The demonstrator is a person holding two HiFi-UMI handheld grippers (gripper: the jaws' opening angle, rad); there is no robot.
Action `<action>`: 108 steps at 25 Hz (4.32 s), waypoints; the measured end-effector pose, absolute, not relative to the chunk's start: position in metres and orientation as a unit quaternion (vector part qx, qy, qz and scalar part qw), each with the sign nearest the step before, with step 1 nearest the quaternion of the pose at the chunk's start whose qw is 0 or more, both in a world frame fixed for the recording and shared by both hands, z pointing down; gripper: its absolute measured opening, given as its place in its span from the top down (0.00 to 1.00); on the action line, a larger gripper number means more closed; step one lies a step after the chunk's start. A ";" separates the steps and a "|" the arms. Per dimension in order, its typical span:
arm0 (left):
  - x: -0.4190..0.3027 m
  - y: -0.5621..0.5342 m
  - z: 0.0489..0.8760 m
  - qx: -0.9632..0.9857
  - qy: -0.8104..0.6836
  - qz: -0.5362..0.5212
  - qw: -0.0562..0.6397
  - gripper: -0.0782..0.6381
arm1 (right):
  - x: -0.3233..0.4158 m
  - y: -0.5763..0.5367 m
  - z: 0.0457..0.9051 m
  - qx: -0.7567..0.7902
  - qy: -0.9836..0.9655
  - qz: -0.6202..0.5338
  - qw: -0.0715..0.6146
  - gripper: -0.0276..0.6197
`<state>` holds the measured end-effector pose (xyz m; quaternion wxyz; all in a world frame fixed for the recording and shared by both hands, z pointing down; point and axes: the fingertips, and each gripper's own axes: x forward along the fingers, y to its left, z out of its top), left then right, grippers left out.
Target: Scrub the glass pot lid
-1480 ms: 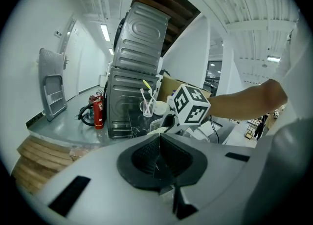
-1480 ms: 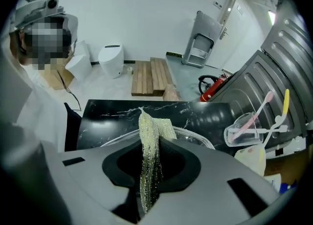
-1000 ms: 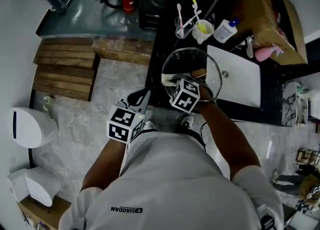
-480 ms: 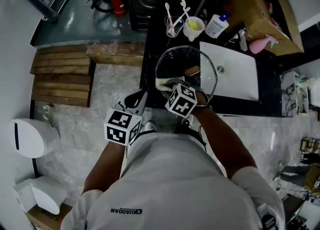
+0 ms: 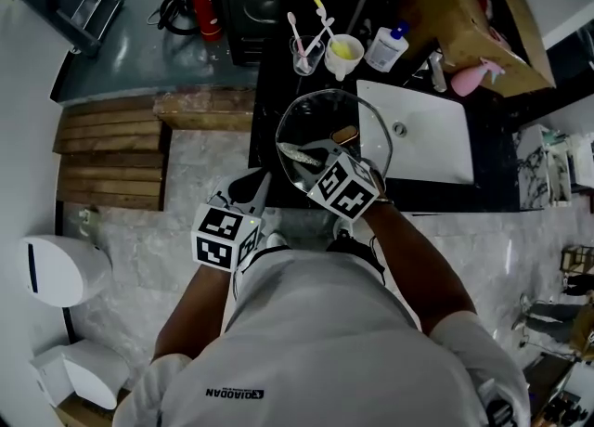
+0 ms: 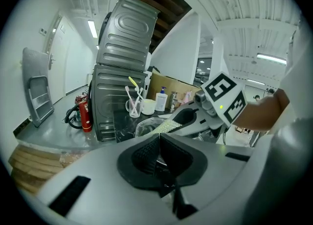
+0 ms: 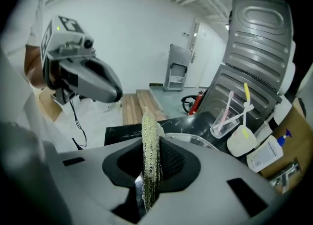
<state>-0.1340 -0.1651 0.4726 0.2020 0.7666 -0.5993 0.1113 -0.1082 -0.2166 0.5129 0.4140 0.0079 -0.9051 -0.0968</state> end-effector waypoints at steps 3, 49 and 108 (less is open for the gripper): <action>-0.129 -0.174 0.471 0.765 -0.601 0.112 0.200 0.87 | -0.099 -0.226 0.488 0.017 -0.923 -0.071 0.378 0.83; -0.089 -0.200 0.469 0.632 -0.727 0.079 0.257 0.87 | -0.034 -0.413 0.570 -0.159 -0.845 -0.254 0.443 0.83; -0.104 -0.188 0.494 0.797 -0.537 0.129 0.243 0.87 | 0.059 -0.281 0.566 0.105 -0.867 -0.076 0.481 0.83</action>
